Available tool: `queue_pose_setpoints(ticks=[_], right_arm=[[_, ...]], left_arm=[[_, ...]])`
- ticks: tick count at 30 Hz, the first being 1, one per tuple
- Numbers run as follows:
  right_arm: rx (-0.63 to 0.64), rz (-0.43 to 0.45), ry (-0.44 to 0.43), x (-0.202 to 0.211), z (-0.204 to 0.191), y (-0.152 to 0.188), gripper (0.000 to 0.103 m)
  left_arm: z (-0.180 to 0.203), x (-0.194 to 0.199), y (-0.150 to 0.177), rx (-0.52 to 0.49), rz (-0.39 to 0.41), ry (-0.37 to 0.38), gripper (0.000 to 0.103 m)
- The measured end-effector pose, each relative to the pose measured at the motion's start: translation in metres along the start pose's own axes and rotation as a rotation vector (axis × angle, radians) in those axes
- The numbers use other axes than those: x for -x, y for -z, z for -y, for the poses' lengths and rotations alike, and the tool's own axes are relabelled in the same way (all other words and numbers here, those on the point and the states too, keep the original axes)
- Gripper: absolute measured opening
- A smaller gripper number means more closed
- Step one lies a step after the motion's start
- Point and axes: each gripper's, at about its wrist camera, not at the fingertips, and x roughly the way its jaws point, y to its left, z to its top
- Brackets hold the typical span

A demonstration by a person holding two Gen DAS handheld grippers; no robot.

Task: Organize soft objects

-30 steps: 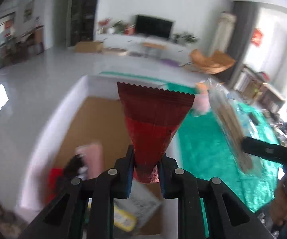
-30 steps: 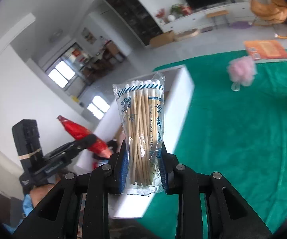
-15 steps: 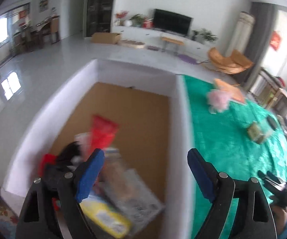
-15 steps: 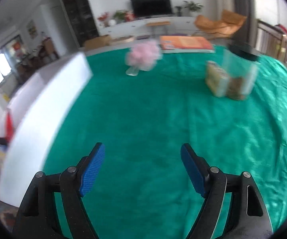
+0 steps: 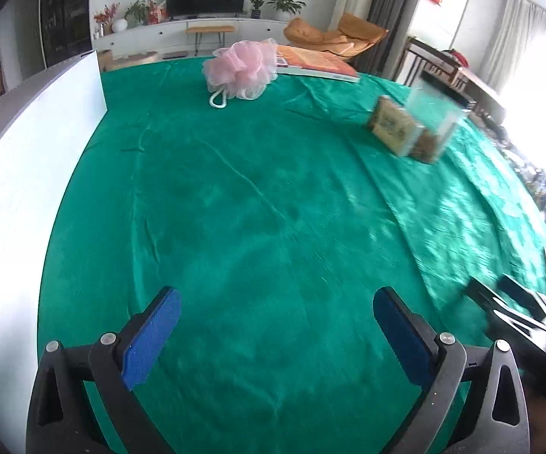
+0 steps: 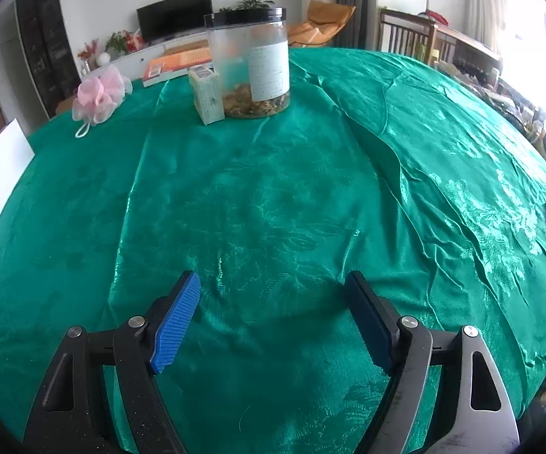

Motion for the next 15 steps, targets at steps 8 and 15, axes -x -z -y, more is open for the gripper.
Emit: queue_pose_setpoints(ticks=[8,15], right_arm=[[0.018,-0.005,0.013,0.013,-0.007,0.011,0.084],[0.018,-0.006,0.012,0.012,-0.007,0.011,0.085]], left_arm=[[-0.015,-0.032,-0.004,-0.065,-0.005,-0.110,0.103],[-0.014,-0.032,-0.004,-0.059,0.009,-0.115,0.103]])
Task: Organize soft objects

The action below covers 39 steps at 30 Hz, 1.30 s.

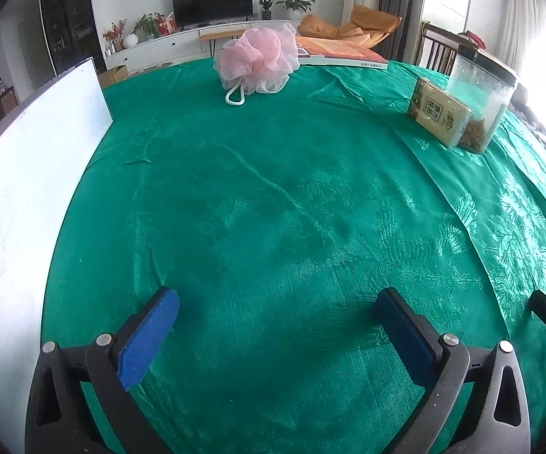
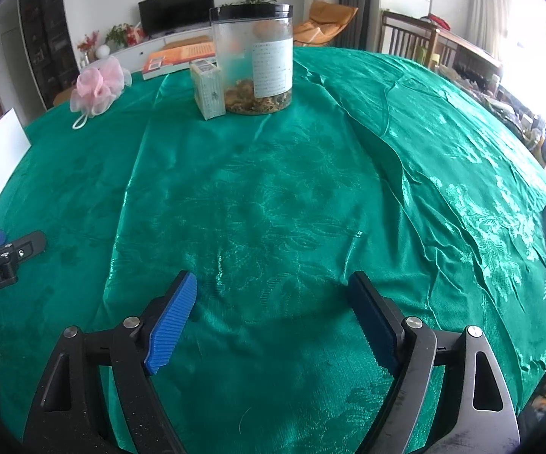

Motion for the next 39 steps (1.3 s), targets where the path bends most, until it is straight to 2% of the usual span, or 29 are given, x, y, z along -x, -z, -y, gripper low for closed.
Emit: queue_pose_setpoints(ticks=[39], right_arm=[[0.000,-0.006,0.002,0.0008,-0.0002,0.0001,0.087]], left_arm=[[-0.0001,0.0000,0.0002,-0.002,-0.001,0.001,0.103]])
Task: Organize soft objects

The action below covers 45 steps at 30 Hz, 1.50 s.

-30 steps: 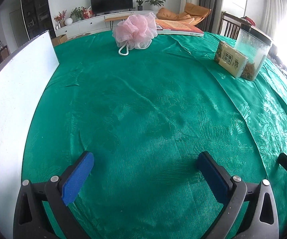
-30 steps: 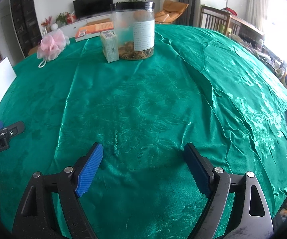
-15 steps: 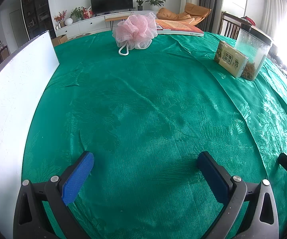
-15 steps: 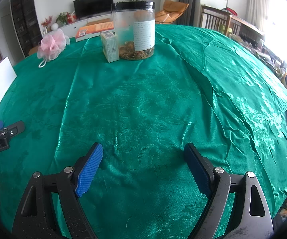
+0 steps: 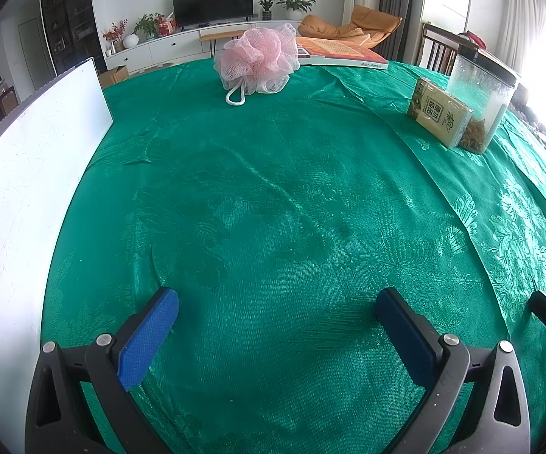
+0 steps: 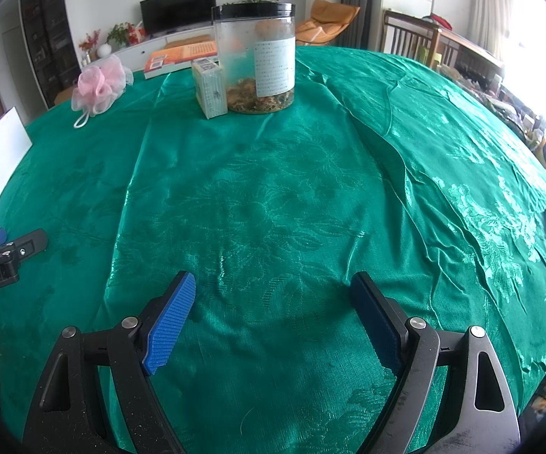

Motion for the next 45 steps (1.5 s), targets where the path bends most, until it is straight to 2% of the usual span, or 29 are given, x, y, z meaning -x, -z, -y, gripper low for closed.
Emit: queue_pose_setpoints(ticks=[5,7,10,14,15,17,23,27,29,34,38,40,43,45], right_arm=[[0.003,-0.002,0.003,0.000,0.000,0.000,0.087],[0.024,-0.028,0.009,-0.002,-0.005,-0.006,0.087],[0.188,-0.010,-0.005,-0.003,-0.040,-0.041,0.085],[0.483,0.166,0.079,-0.004,-0.113,-0.109,0.085],[0.554,0.165,0.104,-0.016,-0.133,-0.125,0.085],[0.620,0.108,0.126,-0.044,-0.157,-0.151,0.085],[0.647,0.000,0.136,-0.103,-0.176,-0.197,0.085],[0.667,-0.103,0.206,-0.132,-0.175,-0.204,0.085],[0.701,-0.132,0.251,-0.138,-0.177,-0.202,0.086],[0.733,-0.196,0.295,-0.147,-0.175,-0.205,0.087],[0.868,-0.248,0.393,-0.158,-0.173,-0.191,0.087],[0.917,-0.235,0.381,-0.155,-0.174,-0.187,0.086],[0.948,-0.281,0.335,-0.150,-0.172,-0.185,0.087],[0.959,-0.312,0.245,-0.135,-0.175,-0.181,0.087]], left_arm=[[0.000,0.000,0.000,0.000,0.000,0.000,0.103],[0.000,0.000,0.000,0.000,0.000,0.000,0.103],[0.000,0.000,0.000,0.000,0.000,0.000,0.103],[0.000,0.000,0.000,0.000,0.000,0.001,0.103],[0.000,0.000,0.000,0.000,0.000,0.001,0.103],[0.000,0.000,0.000,0.000,0.000,0.000,0.103],[-0.001,-0.001,0.000,-0.001,0.000,0.001,0.103],[0.000,0.000,0.000,0.000,0.000,0.001,0.103],[0.000,-0.001,0.000,0.000,0.000,0.001,0.103],[0.000,-0.001,0.000,0.000,0.000,0.001,0.103],[0.000,-0.001,0.000,0.000,0.000,0.001,0.103],[0.000,-0.001,0.000,0.000,-0.001,0.001,0.103],[0.000,-0.001,0.000,0.000,-0.001,0.001,0.103],[0.000,-0.001,0.000,0.000,0.000,0.002,0.103]])
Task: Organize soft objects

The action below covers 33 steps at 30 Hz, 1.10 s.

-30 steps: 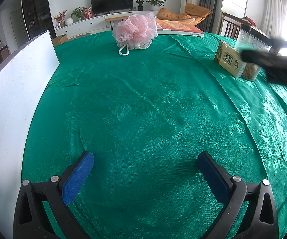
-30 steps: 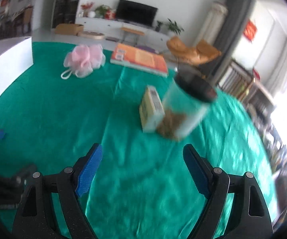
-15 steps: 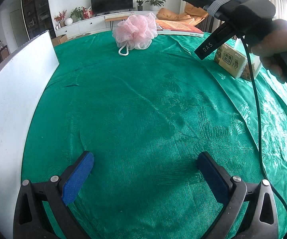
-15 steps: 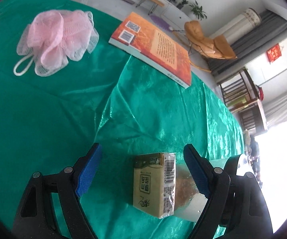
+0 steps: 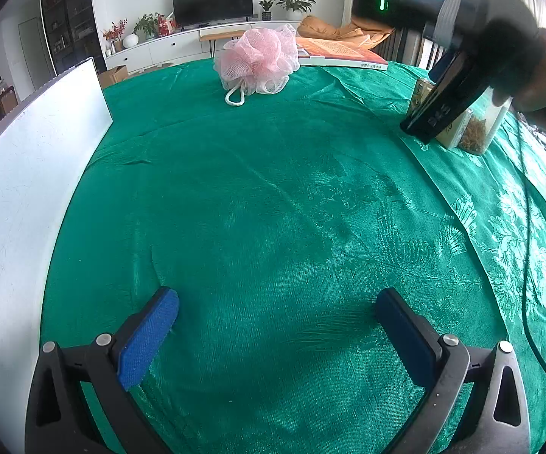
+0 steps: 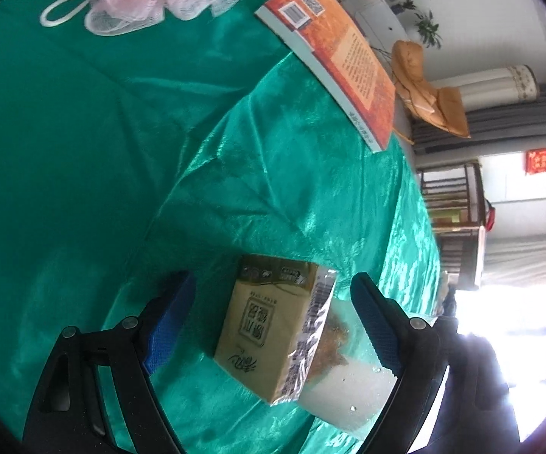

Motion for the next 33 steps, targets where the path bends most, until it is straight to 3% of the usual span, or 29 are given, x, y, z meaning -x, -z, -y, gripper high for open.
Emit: queue_pose_setpoints(ticks=[2,5,6,8,13,15,17,19,21,26,30,33], right_arm=[[-0.028,0.052,-0.170,0.025,0.002,0.005,0.087],[-0.116,0.141,-0.514,0.068,0.015,0.019,0.083],[-0.140,0.181,-0.512,0.080,0.020,0.022,0.083],[-0.179,0.254,-0.421,0.096,0.030,0.028,0.085],[-0.241,0.211,-0.353,0.072,0.067,0.041,0.085],[-0.306,0.241,-0.397,0.070,0.088,0.052,0.084],[-0.331,0.306,-0.496,0.077,0.093,0.055,0.084],[-0.324,0.327,-0.587,0.080,0.087,0.049,0.084],[-0.323,0.334,-0.593,0.084,0.062,0.044,0.084],[-0.636,0.367,-0.430,0.057,0.024,0.077,0.085],[-0.954,0.421,-0.478,0.023,0.034,0.126,0.085],[-0.957,0.416,-0.517,0.008,0.038,0.123,0.085]], left_arm=[[0.000,0.000,0.000,0.000,0.000,0.000,0.103],[0.000,0.000,0.000,0.000,0.000,-0.001,0.103],[0.000,-0.001,0.000,-0.001,0.000,-0.001,0.103],[0.000,0.001,0.001,-0.001,0.000,-0.001,0.103],[0.000,0.001,0.000,-0.001,0.000,-0.001,0.103],[0.000,0.000,0.000,-0.001,0.000,0.000,0.103],[0.000,0.000,0.000,-0.001,0.000,0.000,0.103],[0.000,0.000,0.000,-0.001,0.000,0.000,0.103],[0.000,0.000,0.000,0.000,0.000,0.001,0.103],[0.000,0.000,0.000,0.000,0.000,0.001,0.103],[0.000,0.000,0.000,0.000,0.000,0.001,0.103],[0.000,0.000,0.000,0.000,0.000,0.001,0.103]])
